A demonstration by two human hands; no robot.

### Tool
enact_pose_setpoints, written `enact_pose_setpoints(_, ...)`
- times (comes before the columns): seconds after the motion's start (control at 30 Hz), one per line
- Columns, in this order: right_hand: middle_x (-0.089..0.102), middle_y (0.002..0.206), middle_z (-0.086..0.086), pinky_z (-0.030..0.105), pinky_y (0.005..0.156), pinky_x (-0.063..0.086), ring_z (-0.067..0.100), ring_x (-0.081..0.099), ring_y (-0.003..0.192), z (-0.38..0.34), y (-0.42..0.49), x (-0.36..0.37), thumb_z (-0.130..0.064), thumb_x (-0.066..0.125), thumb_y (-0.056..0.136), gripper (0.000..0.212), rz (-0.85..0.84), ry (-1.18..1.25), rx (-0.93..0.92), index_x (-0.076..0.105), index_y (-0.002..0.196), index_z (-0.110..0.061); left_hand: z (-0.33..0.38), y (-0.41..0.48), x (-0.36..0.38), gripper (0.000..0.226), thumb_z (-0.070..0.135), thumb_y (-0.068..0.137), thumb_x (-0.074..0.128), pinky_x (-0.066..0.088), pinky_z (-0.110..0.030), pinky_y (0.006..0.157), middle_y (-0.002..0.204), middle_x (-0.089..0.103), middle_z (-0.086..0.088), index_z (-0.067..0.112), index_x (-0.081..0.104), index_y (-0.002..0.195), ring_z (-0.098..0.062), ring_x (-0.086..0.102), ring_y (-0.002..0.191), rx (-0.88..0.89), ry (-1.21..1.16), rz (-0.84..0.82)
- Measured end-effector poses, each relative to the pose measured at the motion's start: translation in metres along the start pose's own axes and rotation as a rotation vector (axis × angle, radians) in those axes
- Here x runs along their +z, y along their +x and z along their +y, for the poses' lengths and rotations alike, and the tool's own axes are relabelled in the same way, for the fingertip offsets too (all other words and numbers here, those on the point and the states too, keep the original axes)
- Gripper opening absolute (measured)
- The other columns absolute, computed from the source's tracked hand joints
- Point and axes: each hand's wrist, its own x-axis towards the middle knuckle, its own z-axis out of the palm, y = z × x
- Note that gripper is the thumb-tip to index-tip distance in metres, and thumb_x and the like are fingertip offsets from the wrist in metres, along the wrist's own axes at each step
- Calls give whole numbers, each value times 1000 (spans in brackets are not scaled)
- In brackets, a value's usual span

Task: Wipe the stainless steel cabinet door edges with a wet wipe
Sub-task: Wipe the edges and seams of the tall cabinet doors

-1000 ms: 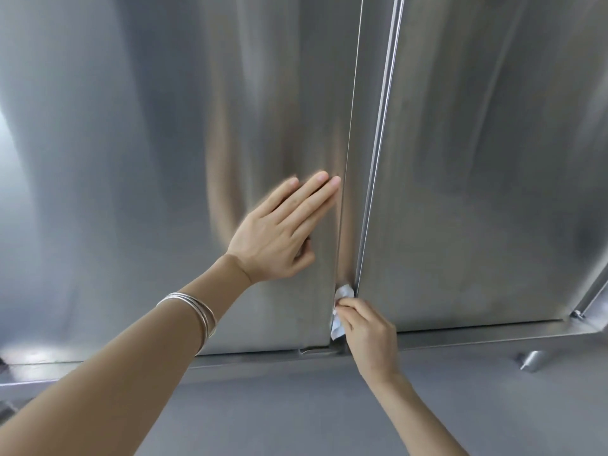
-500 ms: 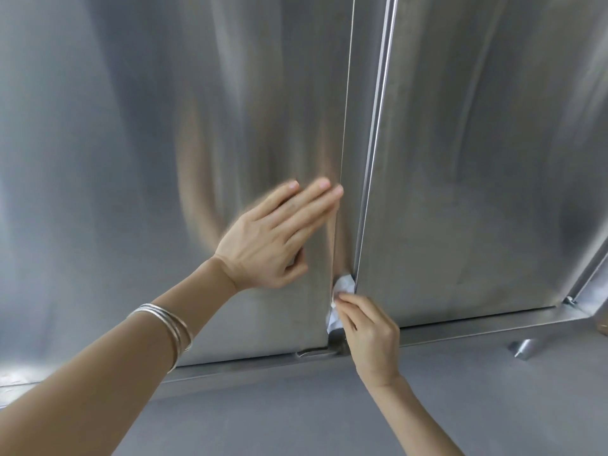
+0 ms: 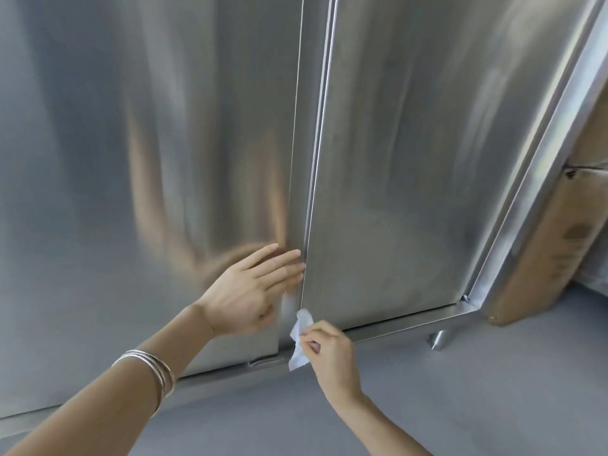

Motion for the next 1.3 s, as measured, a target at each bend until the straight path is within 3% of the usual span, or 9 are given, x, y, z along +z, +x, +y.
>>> enact_pose_setpoints(0.17,66,79,-8,2,61,37,6,57,69,-1,27,-123,4,73,73,17,87,-127,-119,69,67,-12,9,51,-19,56,21,73,39,36,-42,112,128,64,-2,11,69,119,-23,55,126,14,-67,113)
enact_pose_setpoints(0.3,66,84,-10,19,62,44,9,62,76,11,46,-203,-1,75,74,14,228,-281,-135,69,70,-14,18,107,-35,57,24,74,38,40,-46,108,127,64,-5,11,69,120,-25,56,125,98,-50,171)
enact_pose_setpoints(0.43,68,89,-9,23,70,48,10,62,83,46,71,-259,0,76,74,13,390,-298,-135,70,74,-11,26,171,-38,57,26,77,39,32,-46,114,133,60,-10,8,64,126,-28,51,129,97,22,236)
enact_pose_setpoints(0.57,69,92,-4,40,71,53,20,63,87,99,122,-311,2,74,75,11,515,-275,-109,70,79,-8,40,257,-37,58,26,72,67,37,-50,110,136,58,-10,7,63,127,-27,50,131,61,84,216)
enact_pose_setpoints(0.73,69,93,-3,32,73,50,21,62,89,149,199,-377,3,72,76,10,528,-244,-193,70,81,-6,50,389,-48,59,30,78,65,32,-47,113,142,52,-8,8,58,133,-25,43,136,10,223,228)
enact_pose_setpoints(0.9,69,92,-2,24,75,49,15,61,86,191,274,-432,2,75,74,12,576,-208,-394,72,83,-5,55,504,-60,69,45,88,50,20,-49,119,154,35,-10,5,41,145,-25,25,146,-177,344,247)
enact_pose_setpoints(0.97,70,90,-1,22,75,48,15,61,85,199,301,-447,2,74,74,12,601,-156,-452,72,83,-5,53,535,-65,73,49,86,51,24,-53,116,152,38,-12,2,44,142,-28,30,144,-280,357,284)
enact_pose_setpoints(1.13,71,89,4,26,74,48,21,63,83,210,348,-468,-1,74,75,10,599,-63,-614,73,85,-4,37,552,-63,78,57,92,27,19,-52,119,159,23,-7,5,29,150,-26,21,147,-360,569,239)
enact_pose_setpoints(1.3,71,89,3,21,73,45,21,63,81,217,366,-466,-1,74,75,10,587,-25,-668,72,84,-5,35,549,-62,70,49,94,32,21,-50,118,159,24,-4,9,26,152,-23,23,146,-350,598,283)
